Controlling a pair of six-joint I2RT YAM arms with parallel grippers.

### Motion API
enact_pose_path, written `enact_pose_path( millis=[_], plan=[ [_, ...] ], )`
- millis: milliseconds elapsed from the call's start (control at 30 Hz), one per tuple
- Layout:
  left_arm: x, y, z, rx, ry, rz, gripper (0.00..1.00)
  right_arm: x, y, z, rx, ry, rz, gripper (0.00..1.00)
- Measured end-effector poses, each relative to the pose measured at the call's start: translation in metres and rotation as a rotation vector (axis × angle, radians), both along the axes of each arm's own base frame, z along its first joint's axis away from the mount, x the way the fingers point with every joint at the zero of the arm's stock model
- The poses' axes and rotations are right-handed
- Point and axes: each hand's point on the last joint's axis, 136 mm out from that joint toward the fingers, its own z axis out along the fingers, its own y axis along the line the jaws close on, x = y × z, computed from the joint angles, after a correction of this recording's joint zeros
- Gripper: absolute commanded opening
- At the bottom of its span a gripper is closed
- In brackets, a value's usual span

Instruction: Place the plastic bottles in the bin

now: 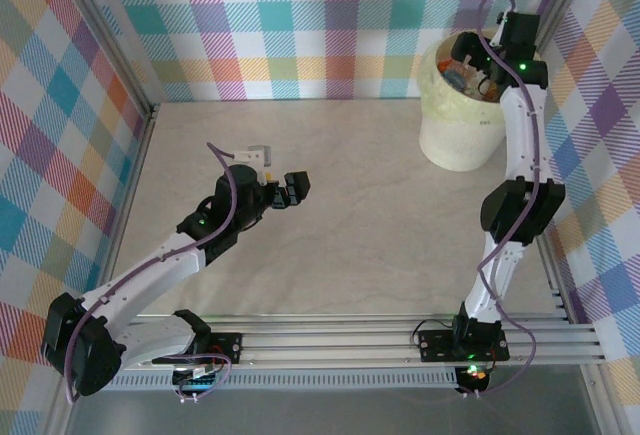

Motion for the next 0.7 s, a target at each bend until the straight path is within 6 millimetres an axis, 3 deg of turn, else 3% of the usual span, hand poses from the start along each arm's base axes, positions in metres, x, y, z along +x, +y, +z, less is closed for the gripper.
enact_pose_path(
  millis=[200,300,433,633,700],
  plan=[
    [0.003,0.008,0.002,0.004,-0.006,0.04,1.0,-0.036,0.002,0.045,-0.048,-0.066,0.005,1.0],
    [0.003,0.013,0.004,-0.001,-0.008,0.062,1.0,-0.041,0.004,0.048,-0.052,-0.063,0.022,1.0],
    [0.003,0.016,0.003,-0.003,0.001,0.076,1.0,-0.041,0.004,0.022,-0.07,0.016,0.033,1.0],
    [0.004,0.019,0.002,-0.003,0.007,0.085,1.0,-0.031,0.001,-0.042,-0.101,0.199,0.055,1.0],
    [0.004,0.02,0.002,-0.006,0.009,0.089,1.0,-0.03,-0.001,-0.053,-0.115,0.232,0.057,1.0]
  ],
)
